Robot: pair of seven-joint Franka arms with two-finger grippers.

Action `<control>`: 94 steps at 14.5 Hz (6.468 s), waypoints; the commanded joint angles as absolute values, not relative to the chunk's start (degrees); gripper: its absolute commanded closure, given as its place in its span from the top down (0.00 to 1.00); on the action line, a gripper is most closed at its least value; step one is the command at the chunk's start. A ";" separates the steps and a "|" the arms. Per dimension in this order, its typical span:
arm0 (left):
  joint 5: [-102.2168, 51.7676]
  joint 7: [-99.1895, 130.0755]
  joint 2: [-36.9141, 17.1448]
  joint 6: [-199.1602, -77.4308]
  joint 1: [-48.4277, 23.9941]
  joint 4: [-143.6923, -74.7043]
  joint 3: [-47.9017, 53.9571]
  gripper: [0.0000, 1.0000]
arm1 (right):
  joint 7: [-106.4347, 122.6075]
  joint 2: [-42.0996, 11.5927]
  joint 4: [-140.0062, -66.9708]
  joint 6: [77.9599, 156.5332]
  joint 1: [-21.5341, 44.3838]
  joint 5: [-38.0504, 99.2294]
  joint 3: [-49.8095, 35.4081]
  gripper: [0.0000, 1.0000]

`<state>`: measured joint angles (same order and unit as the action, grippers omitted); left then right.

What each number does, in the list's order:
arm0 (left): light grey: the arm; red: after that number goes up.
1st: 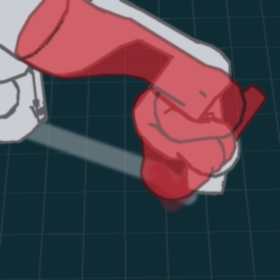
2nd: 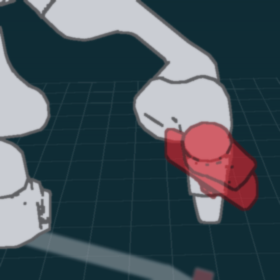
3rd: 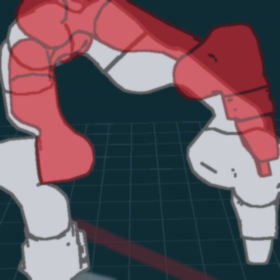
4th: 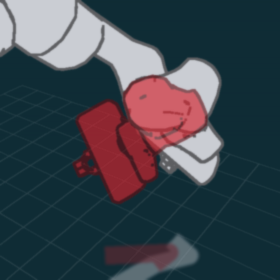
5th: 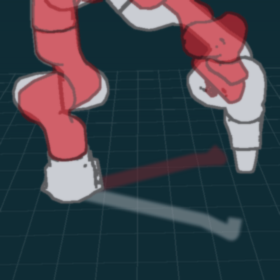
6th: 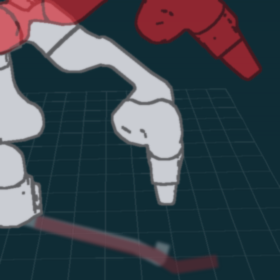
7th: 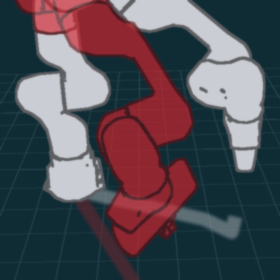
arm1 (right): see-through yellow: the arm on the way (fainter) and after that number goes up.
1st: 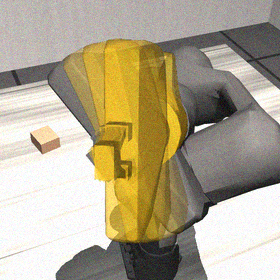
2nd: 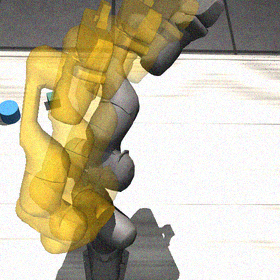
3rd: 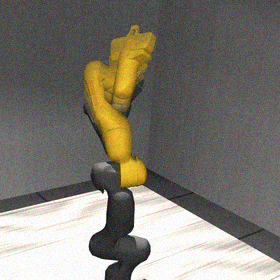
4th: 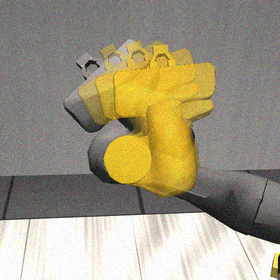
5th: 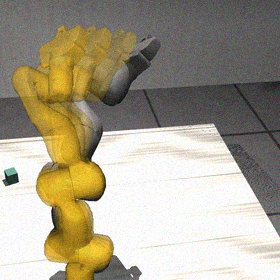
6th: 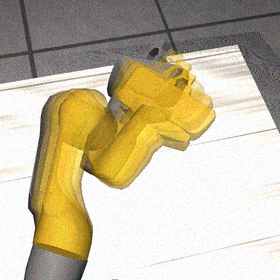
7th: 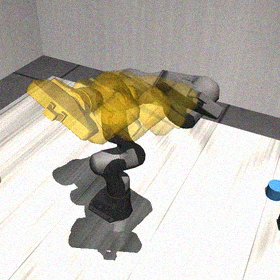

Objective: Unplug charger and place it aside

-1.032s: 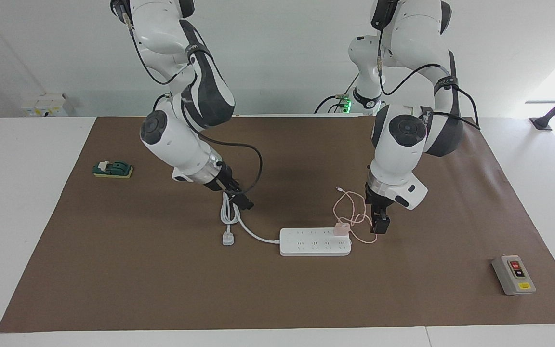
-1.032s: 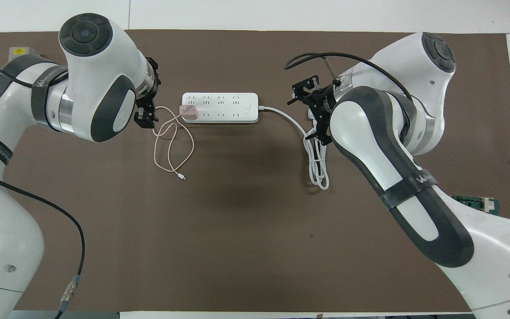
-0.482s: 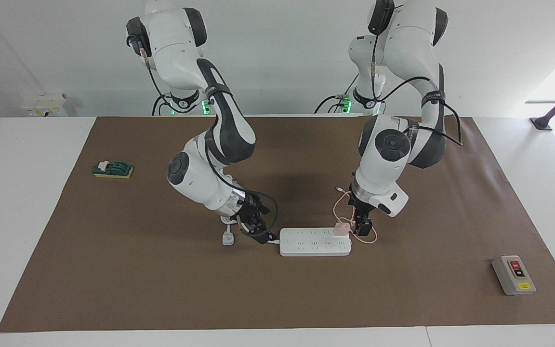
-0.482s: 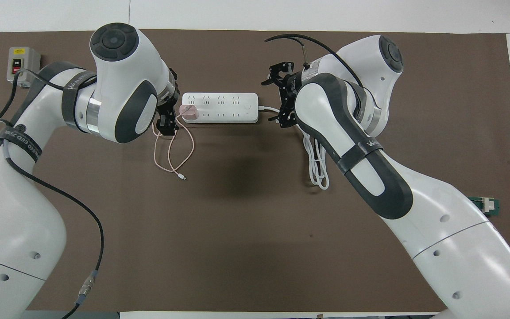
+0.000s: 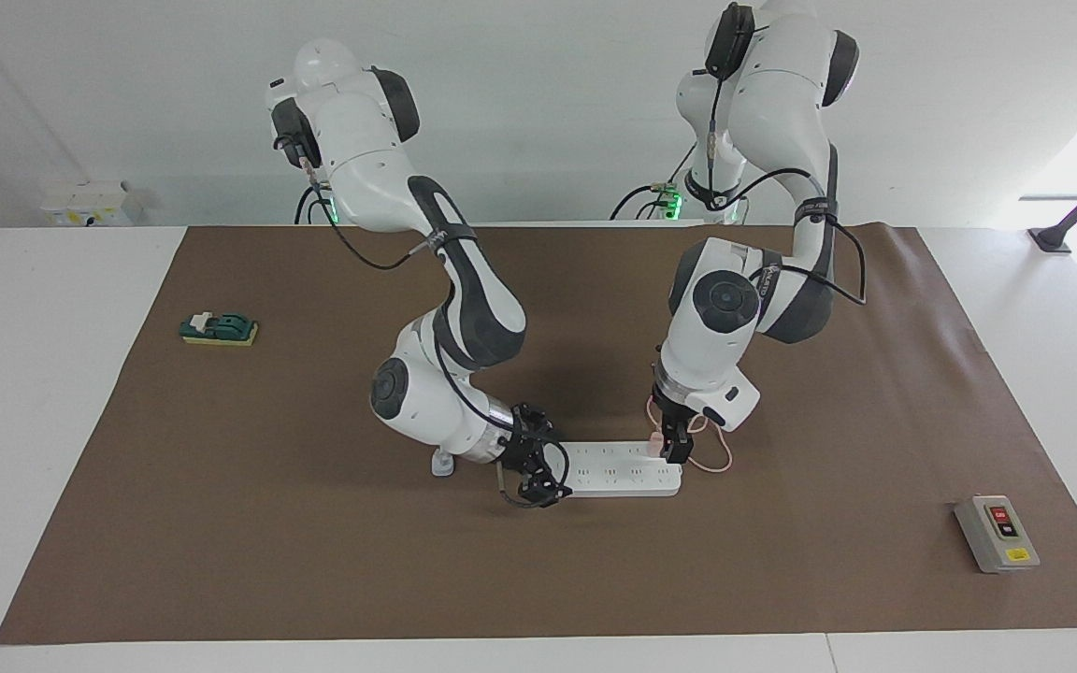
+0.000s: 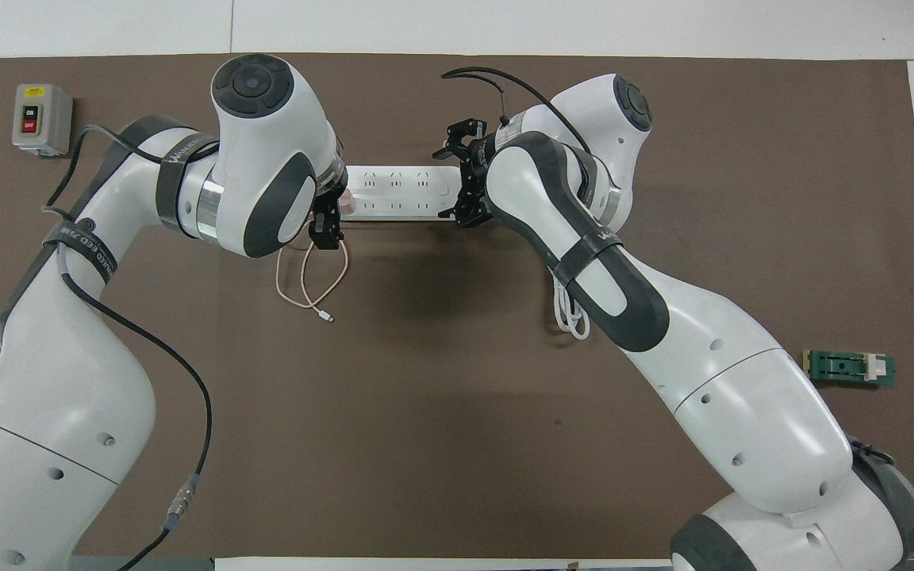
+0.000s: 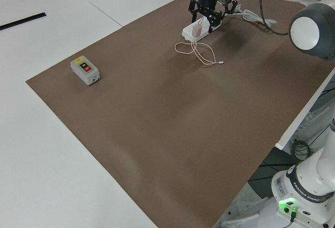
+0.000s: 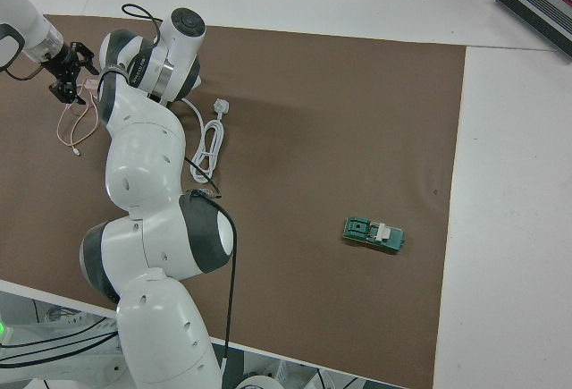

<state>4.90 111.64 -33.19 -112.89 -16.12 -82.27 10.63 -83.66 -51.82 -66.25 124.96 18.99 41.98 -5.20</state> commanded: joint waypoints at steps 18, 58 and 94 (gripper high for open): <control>7.21 113.11 -35.16 -114.96 -16.61 -79.98 10.11 1.00 | -76.13 -57.66 -59.94 121.99 16.96 45.44 -7.29 1.00; 10.46 117.42 -37.70 -119.97 -16.00 -80.24 11.25 0.00 | -74.53 -57.39 -62.31 125.77 17.67 45.70 -7.29 0.36; 11.34 99.71 -24.36 -109.43 -12.40 -82.51 11.86 0.00 | -74.88 -57.13 -63.10 127.09 18.02 45.35 -7.21 1.00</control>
<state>10.75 106.03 -30.28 -110.10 -14.63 -76.52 11.28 -77.76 -56.54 -61.88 122.38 17.68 45.15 -6.79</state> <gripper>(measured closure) 0.678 0.040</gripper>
